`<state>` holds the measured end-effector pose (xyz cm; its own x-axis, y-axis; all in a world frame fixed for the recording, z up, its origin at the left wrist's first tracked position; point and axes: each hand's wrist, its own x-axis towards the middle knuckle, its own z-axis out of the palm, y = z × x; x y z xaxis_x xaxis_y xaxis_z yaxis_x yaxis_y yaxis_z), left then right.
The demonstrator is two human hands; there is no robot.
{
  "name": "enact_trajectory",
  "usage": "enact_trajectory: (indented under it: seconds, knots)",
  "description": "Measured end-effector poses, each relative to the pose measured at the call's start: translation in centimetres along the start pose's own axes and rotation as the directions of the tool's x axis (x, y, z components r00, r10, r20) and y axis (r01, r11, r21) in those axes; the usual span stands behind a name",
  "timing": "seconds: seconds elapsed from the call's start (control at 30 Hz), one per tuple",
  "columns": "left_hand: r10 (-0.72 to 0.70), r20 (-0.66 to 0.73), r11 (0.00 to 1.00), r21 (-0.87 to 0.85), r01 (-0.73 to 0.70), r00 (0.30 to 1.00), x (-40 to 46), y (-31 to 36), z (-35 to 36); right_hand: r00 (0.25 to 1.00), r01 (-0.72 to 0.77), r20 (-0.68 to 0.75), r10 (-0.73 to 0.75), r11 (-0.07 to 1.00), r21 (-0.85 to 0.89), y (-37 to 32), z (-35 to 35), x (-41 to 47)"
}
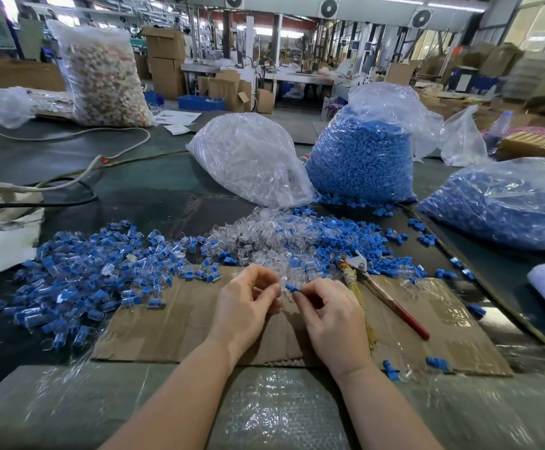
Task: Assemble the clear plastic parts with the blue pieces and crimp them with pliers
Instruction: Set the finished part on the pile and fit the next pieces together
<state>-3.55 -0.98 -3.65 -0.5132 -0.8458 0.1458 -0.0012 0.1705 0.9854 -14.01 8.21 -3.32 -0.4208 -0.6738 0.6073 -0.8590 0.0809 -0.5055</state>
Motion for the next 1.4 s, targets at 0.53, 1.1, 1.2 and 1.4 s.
enact_trajectory:
  seconds: [0.53, 1.1, 1.2, 1.4]
  knots:
    - [0.083, 0.144, 0.962, 0.245, -0.117, 0.986, -0.15, -0.36, -0.18, 0.997, 0.005, 0.079, 0.001, 0.997, -0.074, 0.31, 0.39, -0.21]
    - [0.059, 0.146, 0.988, 0.134, -0.079, 0.987, -0.05, 0.01, -0.28, 0.993, 0.071, 0.085, -0.078, 0.995, 0.076, 0.24, -0.05, -0.02]
    - [0.061, 0.147, 0.985, 0.151, -0.084, 0.987, -0.05, -0.01, -0.3, 0.993, 0.074, 0.084, -0.08, 0.995, 0.073, 0.14, -0.08, -0.08]
    - [0.08, 0.135, 0.972, 0.21, -0.107, 0.988, -0.04, 0.07, -0.28, 0.99, 0.097, 0.094, -0.103, 0.994, 0.058, 0.19, -0.04, -0.07]
